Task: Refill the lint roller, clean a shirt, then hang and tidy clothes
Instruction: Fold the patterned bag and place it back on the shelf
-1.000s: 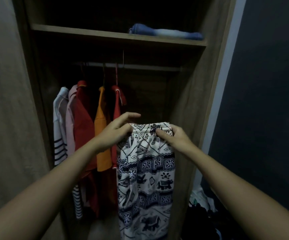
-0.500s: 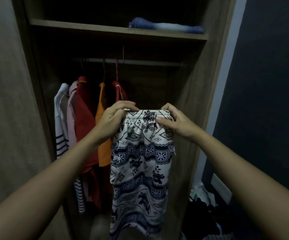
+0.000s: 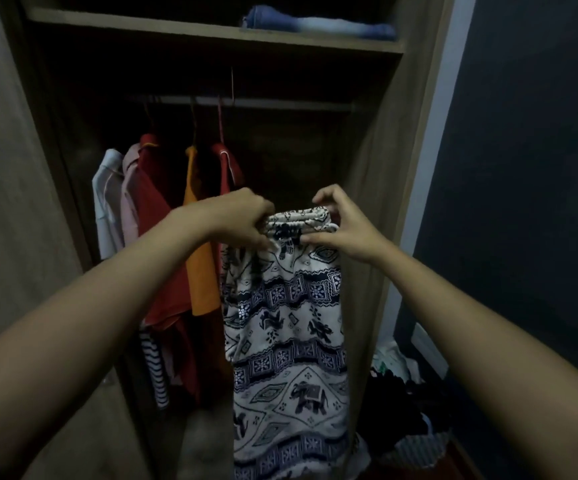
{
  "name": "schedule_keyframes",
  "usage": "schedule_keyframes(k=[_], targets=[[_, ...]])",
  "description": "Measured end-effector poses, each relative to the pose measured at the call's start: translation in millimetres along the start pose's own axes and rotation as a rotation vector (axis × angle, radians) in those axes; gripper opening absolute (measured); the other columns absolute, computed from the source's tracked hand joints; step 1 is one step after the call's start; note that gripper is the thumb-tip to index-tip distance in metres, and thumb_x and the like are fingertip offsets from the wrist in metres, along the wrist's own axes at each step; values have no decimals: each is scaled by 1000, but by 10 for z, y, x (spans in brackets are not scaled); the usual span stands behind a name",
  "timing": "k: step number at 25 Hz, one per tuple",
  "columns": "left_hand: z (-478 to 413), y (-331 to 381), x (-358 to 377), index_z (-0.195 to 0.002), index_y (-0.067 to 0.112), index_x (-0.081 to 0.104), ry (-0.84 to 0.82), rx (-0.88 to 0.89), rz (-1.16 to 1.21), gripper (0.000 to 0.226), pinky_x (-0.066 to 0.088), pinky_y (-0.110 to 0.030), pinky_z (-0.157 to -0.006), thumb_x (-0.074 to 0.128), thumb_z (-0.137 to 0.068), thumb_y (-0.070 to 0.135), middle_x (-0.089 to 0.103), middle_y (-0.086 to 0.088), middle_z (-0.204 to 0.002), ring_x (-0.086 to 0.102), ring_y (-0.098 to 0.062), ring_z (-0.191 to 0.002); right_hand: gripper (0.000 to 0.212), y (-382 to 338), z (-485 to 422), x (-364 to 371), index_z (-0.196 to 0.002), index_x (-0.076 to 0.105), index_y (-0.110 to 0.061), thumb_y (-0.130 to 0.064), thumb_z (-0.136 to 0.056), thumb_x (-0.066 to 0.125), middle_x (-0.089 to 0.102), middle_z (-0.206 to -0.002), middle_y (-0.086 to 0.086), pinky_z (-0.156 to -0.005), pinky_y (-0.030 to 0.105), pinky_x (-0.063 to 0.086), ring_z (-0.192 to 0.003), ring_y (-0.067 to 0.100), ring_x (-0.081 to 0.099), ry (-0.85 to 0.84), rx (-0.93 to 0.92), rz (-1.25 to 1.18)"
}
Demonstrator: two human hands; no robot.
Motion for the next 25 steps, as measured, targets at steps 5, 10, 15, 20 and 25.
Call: schedule_keyframes(k=[5, 10, 15, 20, 25], targets=[[-194, 232, 88, -99, 21, 47, -243, -67, 41, 24, 42, -23, -55, 65, -83, 18, 54, 2, -88, 52, -12, -72, 69, 149, 190, 15, -121, 35, -24, -5, -71, 78, 64, -109, 14, -86, 34, 54, -99, 21, 66, 141, 52, -131], [-306, 314, 177, -99, 17, 56, -50, -55, 166, 24, 49, -34, -66, 49, -79, 27, 60, -1, -86, 60, -22, -82, 70, 320, 246, -24, -127, 35, -25, -4, -73, 76, 64, -106, 4, -92, 38, 53, -99, 19, 66, 184, 79, -205], [-374, 325, 193, -90, 16, 62, 205, 15, -30, 62, 46, -37, -69, 36, -79, 72, 60, 2, -74, 59, -22, -78, 59, 479, 363, 91, -131, 40, -18, -9, -81, 70, 60, -107, -10, -83, 20, 52, -96, 2, 63, 221, 110, -198], [-308, 225, -128, -78, 13, 57, 387, 62, 93, 57, 42, -34, -58, 39, -86, 66, 54, -1, -64, 55, -22, -63, 38, 1102, 743, 607, -109, 54, -22, -18, -78, 75, 64, -106, -4, -88, 27, 51, -99, 12, 63, 27, 323, -174], [32, -514, -585, -90, 5, 66, 544, -75, 274, 54, 38, -31, -60, 46, -87, 56, 64, -18, -81, 55, -20, -70, 31, 1691, 1179, 886, -85, 61, -15, -45, -83, 65, 60, -78, -2, -71, 38, 47, -73, 16, 57, -236, 502, -13]])
Point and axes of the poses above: each hand's wrist, its own z-axis away from the middle knuckle, its own x-axis out of the palm, y = z × x, the point moved 5 cm from there along -z, towards the middle knuckle
